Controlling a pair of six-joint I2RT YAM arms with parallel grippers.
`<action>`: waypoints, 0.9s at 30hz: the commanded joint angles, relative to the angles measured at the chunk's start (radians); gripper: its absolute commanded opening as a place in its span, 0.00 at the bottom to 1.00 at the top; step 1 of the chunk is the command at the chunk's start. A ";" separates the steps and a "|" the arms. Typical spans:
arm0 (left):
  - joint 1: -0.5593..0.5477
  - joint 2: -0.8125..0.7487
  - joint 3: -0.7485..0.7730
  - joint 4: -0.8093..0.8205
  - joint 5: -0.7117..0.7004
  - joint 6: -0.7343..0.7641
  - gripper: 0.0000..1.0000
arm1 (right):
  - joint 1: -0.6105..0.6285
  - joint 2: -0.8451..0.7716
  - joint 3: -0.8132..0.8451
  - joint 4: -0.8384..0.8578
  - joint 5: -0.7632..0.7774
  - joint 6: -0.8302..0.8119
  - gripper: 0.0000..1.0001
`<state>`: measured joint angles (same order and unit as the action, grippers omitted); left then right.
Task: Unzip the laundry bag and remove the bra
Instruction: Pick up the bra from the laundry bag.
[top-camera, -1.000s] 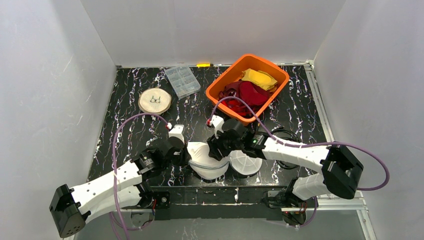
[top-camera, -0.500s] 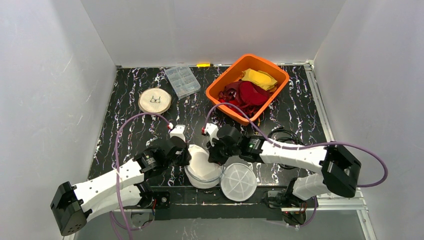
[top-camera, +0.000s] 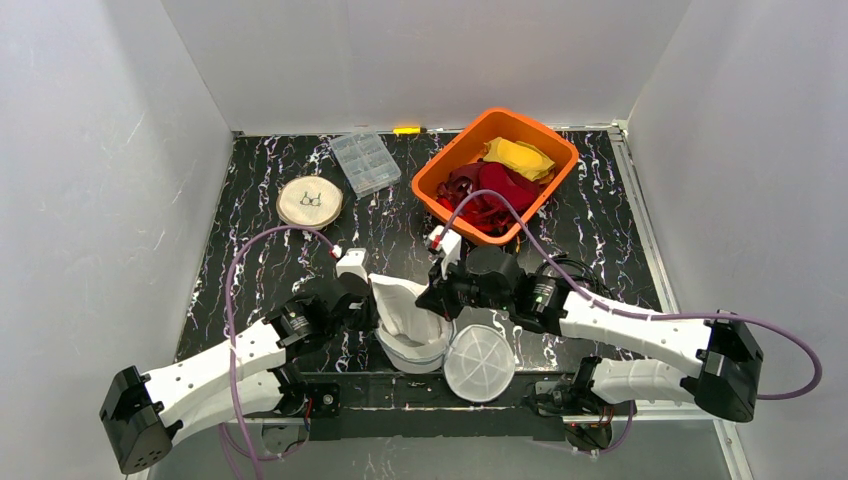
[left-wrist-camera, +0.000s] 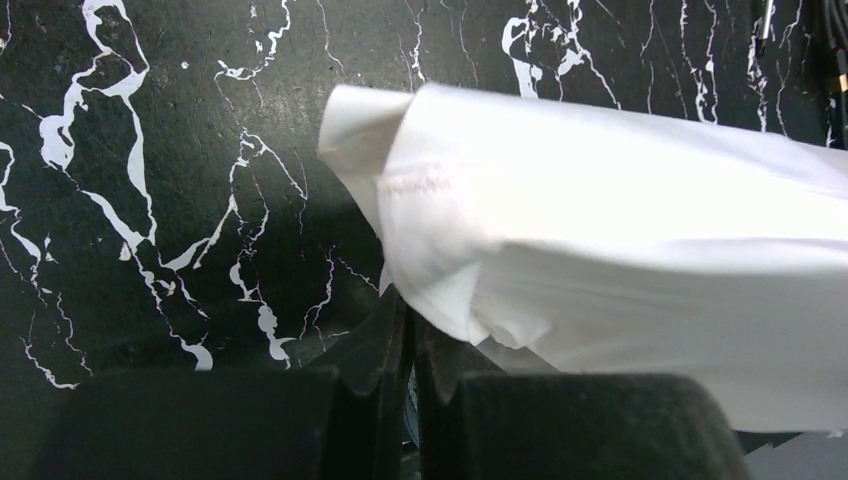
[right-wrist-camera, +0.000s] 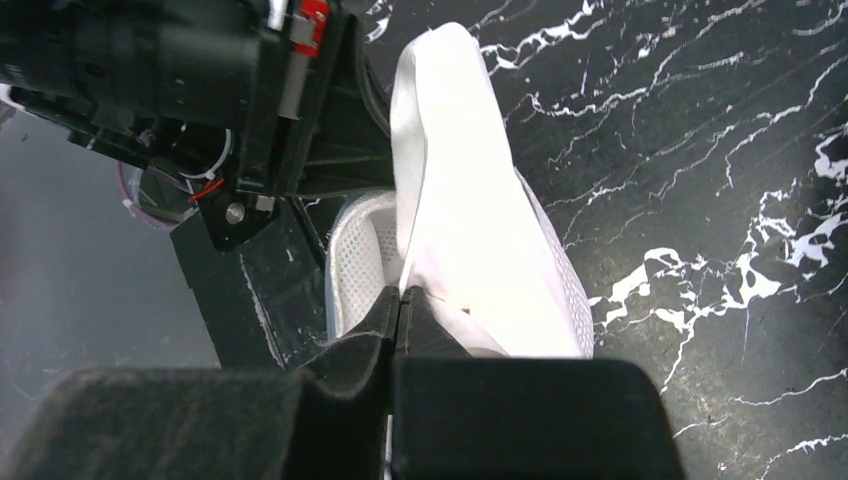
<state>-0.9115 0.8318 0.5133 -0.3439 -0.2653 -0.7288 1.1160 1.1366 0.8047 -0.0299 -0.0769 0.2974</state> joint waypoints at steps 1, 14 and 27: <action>0.004 -0.021 0.001 -0.002 -0.024 -0.030 0.00 | 0.005 0.031 -0.012 0.053 0.049 0.037 0.01; 0.004 -0.010 -0.007 -0.001 -0.014 -0.040 0.00 | 0.004 -0.027 -0.027 -0.060 0.132 0.195 0.59; 0.004 -0.027 -0.015 0.003 -0.019 -0.045 0.00 | 0.004 -0.203 -0.093 -0.151 0.223 0.349 0.79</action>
<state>-0.9115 0.8238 0.5056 -0.3359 -0.2687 -0.7696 1.1160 0.9813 0.7643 -0.1555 0.0872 0.5606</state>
